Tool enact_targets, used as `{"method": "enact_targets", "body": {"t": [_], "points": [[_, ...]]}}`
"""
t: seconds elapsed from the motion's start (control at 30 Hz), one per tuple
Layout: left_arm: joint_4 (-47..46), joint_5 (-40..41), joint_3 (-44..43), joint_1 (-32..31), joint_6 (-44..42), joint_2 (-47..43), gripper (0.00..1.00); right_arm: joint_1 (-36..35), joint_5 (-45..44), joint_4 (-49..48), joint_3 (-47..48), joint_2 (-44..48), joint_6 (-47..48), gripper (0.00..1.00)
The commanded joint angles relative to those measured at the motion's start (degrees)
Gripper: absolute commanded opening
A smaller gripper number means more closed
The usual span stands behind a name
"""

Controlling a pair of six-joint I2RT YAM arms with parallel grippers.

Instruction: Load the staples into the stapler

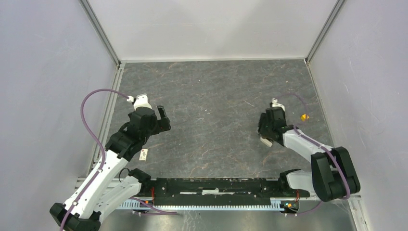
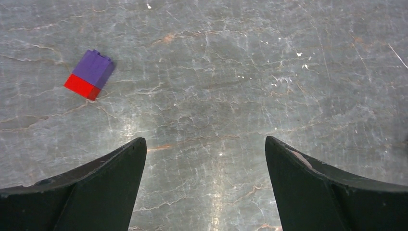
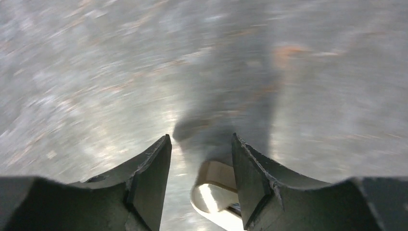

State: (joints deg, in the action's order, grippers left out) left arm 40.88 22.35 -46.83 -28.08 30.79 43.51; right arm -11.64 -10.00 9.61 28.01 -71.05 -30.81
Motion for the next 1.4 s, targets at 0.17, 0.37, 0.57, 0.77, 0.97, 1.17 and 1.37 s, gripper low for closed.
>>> {"method": "enact_targets", "body": {"t": [0.17,0.37,0.57,0.77,0.97,1.17,1.37], "points": [[-1.15,-4.50,-0.07,0.21,1.53,0.92,0.96,-14.34,14.45,-5.63,6.57,-7.89,5.28,0.56],[-1.27,-6.77,-0.30,0.21,-1.08,0.88,0.96,-13.81,3.75,7.13,13.36,-6.02,15.96,0.77],[-1.31,-7.85,-0.33,0.21,-3.02,-0.12,0.97,-12.01,-0.12,14.28,14.24,-1.53,14.09,0.80],[-2.91,-10.84,0.45,0.15,-3.10,-1.59,0.97,-10.25,6.93,16.17,15.49,-1.19,24.47,0.86],[-3.17,-13.78,0.74,0.21,-3.45,-2.49,0.98,-7.05,9.73,13.62,13.81,-3.97,26.21,0.96],[-3.64,-15.00,0.73,0.19,-3.56,-3.25,0.98,-6.49,18.33,12.88,12.80,-6.57,26.94,0.98],[-3.67,-13.81,1.30,0.21,-3.72,-5.31,0.99,-6.51,17.94,16.92,9.13,-3.29,26.72,0.98]]}}
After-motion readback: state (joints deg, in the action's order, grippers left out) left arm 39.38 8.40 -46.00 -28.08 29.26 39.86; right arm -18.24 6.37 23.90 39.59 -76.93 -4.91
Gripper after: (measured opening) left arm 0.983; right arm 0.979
